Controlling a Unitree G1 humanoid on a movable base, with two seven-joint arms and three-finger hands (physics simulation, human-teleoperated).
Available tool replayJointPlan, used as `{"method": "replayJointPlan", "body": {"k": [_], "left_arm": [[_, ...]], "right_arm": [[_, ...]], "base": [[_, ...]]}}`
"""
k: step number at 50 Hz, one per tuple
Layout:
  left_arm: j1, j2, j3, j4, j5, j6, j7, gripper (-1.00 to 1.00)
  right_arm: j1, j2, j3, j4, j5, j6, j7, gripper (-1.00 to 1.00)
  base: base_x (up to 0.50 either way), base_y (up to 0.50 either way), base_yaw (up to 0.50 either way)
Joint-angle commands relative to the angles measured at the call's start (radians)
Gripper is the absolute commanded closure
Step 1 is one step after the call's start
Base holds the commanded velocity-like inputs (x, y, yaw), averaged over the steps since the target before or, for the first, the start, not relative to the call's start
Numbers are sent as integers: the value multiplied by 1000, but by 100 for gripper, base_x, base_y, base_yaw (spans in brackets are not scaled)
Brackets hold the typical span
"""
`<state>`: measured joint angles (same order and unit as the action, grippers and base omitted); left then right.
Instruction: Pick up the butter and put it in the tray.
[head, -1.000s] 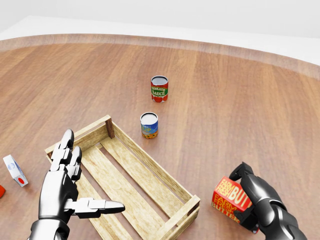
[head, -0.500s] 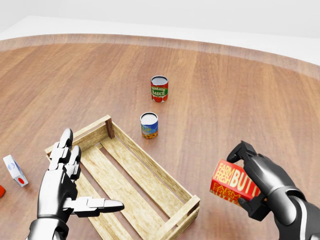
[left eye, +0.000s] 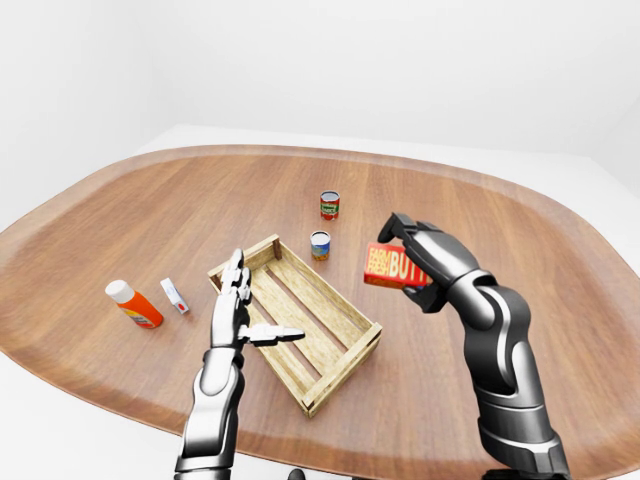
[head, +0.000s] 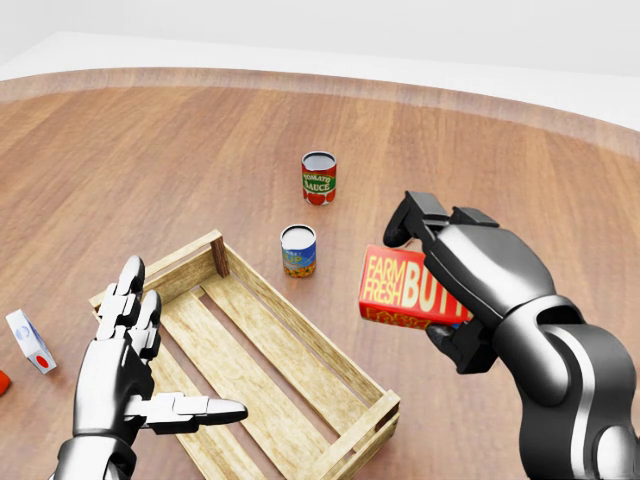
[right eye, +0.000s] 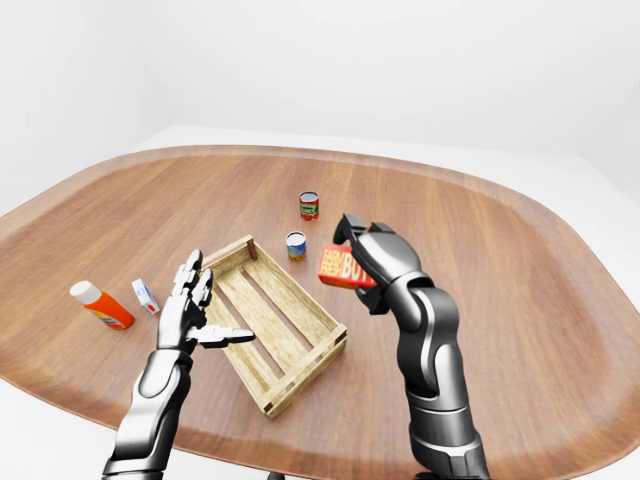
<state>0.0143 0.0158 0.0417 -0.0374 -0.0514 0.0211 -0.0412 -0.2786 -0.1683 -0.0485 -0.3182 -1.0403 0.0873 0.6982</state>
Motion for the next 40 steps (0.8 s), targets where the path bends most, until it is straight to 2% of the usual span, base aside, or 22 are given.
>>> {"method": "replayJointPlan", "body": {"k": [1, 3, 7, 12, 13, 14, 19, 21, 24, 30, 35, 36, 40], "left_arm": [[1, -1, 0, -2, -1, 0, 0, -100], [3, -2, -1, 10, 0, -14, 0, -100], [2, 0, -1, -5, -2, 2, 0, -100], [2, 0, 0, -6, -1, 3, 0, -100], [3, -1, -1, 3, -1, -7, 0, -100], [4, -1, -2, -7, -1, 2, 0, -100], [3, -1, 0, -13, -2, 5, 2, -100], [4, -2, -1, 0, 0, -8, 2, -100], [3, -1, -1, -7, -1, 1, 2, -100], [3, -1, -1, -6, -1, -1, 1, -100], [6, -2, -2, 8, 1, -16, 1, -100], [6, -2, -3, -5, 1, -4, 3, -100], [7, -2, -4, -11, 1, 1, 2, -100]], "right_arm": [[-107, 50, 65, 11, -12, 0, 0, 100], [-122, 66, 78, 28, -6, 0, 0, 100], [-153, 94, 107, 80, -7, 0, 0, 100], [-191, 121, 133, 138, -10, 0, 0, 100], [-201, 126, 139, 152, -12, 0, 0, 100], [-218, 135, 148, 172, -12, 0, 0, 100], [-255, 158, 163, 222, -14, 0, 0, 100], [-271, 168, 169, 247, -13, 0, 0, 100], [-295, 189, 184, 293, -12, 0, 0, 100], [-309, 225, 207, 339, -15, 0, 0, 100], [-320, 254, 224, 370, -18, 0, 0, 100], [-318, 265, 232, 369, -20, 0, 0, 100], [-313, 290, 249, 381, -25, 0, 0, 100]], "base": [[0, 0, 0], [0, 0, 0], [0, 0, 0], [0, 0, 0], [0, 0, 0], [0, 0, 0], [0, 0, 0], [0, 0, 0], [0, 0, 0], [0, 0, 0], [0, 0, 0], [0, 0, 0], [0, 0, 0]]}}
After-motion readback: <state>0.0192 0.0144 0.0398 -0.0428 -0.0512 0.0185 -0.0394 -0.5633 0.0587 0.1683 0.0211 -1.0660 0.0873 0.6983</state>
